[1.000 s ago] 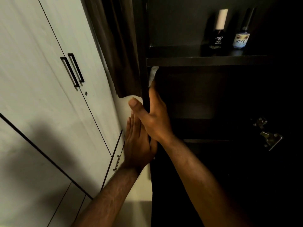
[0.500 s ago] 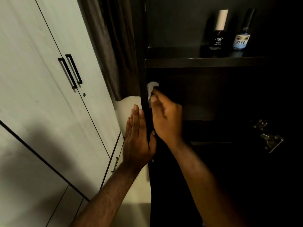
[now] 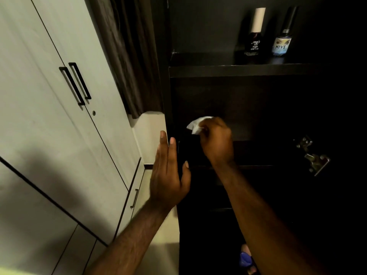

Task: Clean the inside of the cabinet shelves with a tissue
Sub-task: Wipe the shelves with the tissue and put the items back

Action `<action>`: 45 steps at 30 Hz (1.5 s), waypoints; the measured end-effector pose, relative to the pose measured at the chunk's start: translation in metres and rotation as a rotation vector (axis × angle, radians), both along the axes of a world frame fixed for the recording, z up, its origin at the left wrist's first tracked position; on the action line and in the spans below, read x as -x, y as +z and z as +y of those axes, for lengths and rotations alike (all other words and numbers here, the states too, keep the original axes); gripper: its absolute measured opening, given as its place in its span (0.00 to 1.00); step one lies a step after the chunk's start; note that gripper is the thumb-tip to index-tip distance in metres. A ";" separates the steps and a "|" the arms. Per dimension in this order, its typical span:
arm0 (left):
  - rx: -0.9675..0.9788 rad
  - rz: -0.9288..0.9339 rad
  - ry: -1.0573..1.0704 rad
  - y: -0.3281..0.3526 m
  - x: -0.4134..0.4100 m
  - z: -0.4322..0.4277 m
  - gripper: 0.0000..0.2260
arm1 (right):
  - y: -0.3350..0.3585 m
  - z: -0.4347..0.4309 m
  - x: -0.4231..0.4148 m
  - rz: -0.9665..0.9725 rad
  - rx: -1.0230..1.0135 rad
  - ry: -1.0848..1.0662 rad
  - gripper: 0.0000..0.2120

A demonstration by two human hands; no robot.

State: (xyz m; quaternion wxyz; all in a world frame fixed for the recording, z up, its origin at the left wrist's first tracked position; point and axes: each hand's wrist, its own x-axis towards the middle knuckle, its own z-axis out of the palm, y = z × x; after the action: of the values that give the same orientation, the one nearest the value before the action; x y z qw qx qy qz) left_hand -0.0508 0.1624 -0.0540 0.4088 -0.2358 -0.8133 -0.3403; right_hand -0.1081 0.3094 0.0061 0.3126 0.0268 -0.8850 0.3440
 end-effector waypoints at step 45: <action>0.639 -0.589 0.137 0.008 0.036 0.065 0.57 | -0.020 0.098 0.005 0.142 0.732 -0.401 0.08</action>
State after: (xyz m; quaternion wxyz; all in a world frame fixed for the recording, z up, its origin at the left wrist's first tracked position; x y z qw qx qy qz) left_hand -0.0865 0.2278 -0.0456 0.0875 -0.1889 -0.9733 -0.0966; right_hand -0.1126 0.4077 -0.0143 0.4225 -0.2349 -0.6684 0.5653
